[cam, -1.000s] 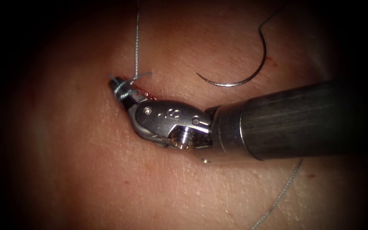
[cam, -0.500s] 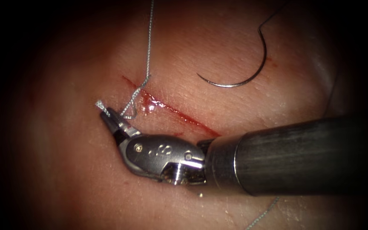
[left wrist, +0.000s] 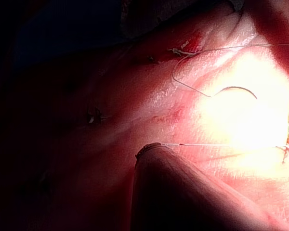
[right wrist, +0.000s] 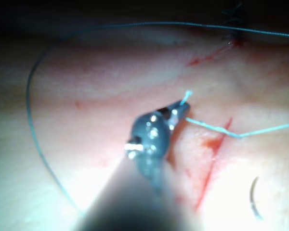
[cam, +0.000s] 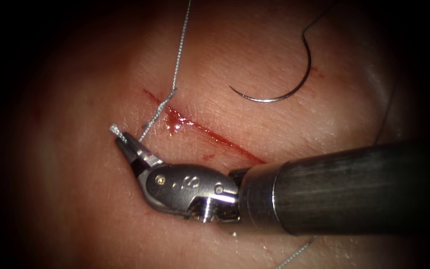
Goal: Wound Closure
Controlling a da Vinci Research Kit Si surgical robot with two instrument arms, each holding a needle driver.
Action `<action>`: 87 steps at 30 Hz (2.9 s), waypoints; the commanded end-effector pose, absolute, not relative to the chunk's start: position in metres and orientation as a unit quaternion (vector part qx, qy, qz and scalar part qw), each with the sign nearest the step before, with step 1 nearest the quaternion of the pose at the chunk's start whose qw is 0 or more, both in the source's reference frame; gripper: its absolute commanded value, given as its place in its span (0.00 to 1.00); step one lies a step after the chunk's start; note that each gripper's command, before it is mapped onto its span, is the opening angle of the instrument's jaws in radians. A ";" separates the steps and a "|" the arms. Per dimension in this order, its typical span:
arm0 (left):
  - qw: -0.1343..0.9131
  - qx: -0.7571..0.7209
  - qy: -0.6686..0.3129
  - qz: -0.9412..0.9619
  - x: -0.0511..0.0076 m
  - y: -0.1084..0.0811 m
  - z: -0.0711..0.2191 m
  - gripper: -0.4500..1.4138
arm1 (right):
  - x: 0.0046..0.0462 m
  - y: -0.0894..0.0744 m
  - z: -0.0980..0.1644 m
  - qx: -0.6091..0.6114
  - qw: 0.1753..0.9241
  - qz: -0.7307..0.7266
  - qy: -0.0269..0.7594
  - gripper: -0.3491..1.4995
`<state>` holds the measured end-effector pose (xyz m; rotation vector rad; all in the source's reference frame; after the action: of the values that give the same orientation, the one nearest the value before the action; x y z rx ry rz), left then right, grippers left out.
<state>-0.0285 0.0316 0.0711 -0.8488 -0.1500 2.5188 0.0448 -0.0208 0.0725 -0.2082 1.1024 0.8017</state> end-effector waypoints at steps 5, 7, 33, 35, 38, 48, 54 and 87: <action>0.243 -0.315 -0.041 0.917 -0.0301 0.034 0.072 0.00 | 0.0472 -0.022 0.074 -0.088 0.777 0.360 0.509 0.00; 0.243 -0.316 -0.036 0.916 -0.0304 0.034 0.072 0.00 | 0.0476 -0.022 0.074 -0.084 0.779 0.356 0.509 0.00; 0.245 -0.326 -0.010 0.913 -0.0353 0.036 0.075 0.00 | 0.0495 -0.026 0.074 -0.051 0.801 0.309 0.510 0.00; 0.243 -0.327 -0.010 0.913 -0.0354 0.036 0.075 0.00 | 0.0494 -0.026 0.074 -0.050 0.801 0.309 0.510 0.00; 0.239 -0.329 -0.011 0.914 -0.0354 0.035 0.075 0.00 | 0.0494 -0.026 0.074 -0.050 0.801 0.310 0.510 0.00; 0.232 -0.333 -0.012 0.914 -0.0348 0.034 0.075 0.00 | 0.0493 -0.026 0.074 -0.049 0.801 0.309 0.510 0.00; 0.221 -0.338 -0.022 0.914 -0.0336 0.032 0.074 0.00 | 0.0490 -0.025 0.074 -0.044 0.800 0.307 0.514 0.00; 0.161 -0.327 -0.071 0.928 -0.0185 0.009 0.057 0.00 | 0.0407 -0.014 0.070 -0.042 0.793 0.287 0.536 0.00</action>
<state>-0.0178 0.0086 0.0564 -0.9341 -0.2049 2.6508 0.0402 -0.0136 0.0695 -0.0939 1.1515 0.6156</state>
